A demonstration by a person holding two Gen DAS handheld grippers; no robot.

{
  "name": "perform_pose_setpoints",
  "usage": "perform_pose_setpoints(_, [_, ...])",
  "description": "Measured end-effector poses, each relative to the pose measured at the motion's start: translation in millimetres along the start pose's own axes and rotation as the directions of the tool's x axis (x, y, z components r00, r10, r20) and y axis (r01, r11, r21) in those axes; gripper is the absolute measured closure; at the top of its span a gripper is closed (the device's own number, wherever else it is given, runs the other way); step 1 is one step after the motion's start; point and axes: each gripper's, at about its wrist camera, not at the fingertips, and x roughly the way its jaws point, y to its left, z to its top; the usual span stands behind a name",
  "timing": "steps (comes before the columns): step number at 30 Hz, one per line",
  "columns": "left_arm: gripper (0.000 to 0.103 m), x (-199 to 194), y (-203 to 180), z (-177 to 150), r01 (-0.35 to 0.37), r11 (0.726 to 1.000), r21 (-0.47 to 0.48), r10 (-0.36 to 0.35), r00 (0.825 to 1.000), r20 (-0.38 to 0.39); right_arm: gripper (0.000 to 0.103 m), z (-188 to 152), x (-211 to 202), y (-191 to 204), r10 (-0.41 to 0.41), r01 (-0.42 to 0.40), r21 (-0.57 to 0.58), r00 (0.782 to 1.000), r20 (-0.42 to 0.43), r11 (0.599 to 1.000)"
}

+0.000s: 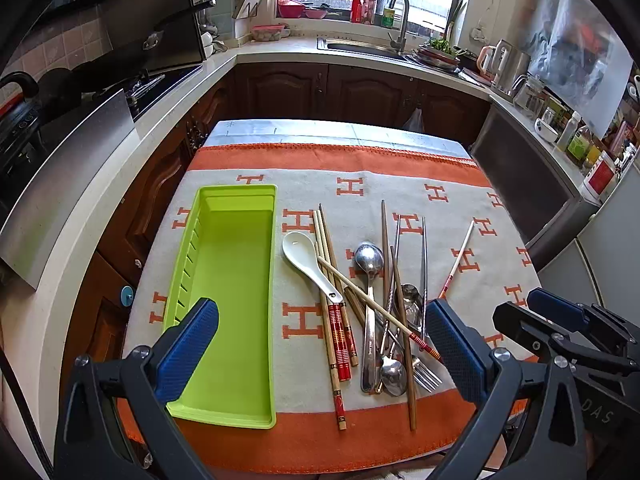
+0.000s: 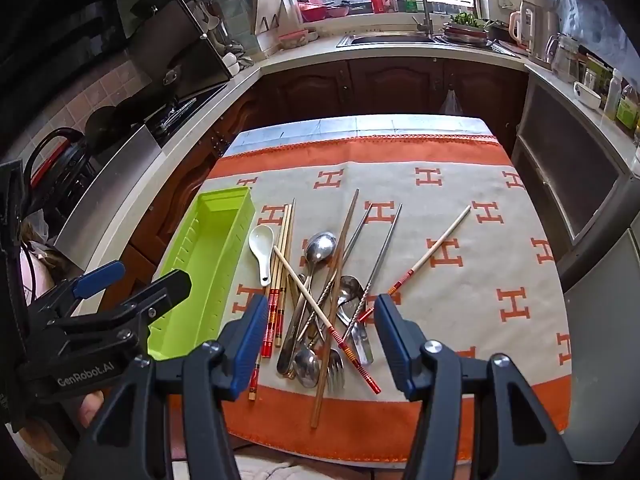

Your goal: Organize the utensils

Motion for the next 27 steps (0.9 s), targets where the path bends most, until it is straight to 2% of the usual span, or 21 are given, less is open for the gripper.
perform_pose_setpoints(27, [0.001, 2.1, -0.7, -2.8, -0.002, 1.0, 0.005, 0.002, 1.0, -0.015, 0.048, -1.7, 1.8, 0.4, 0.004, -0.004, 0.0, 1.0, -0.006, 1.0])
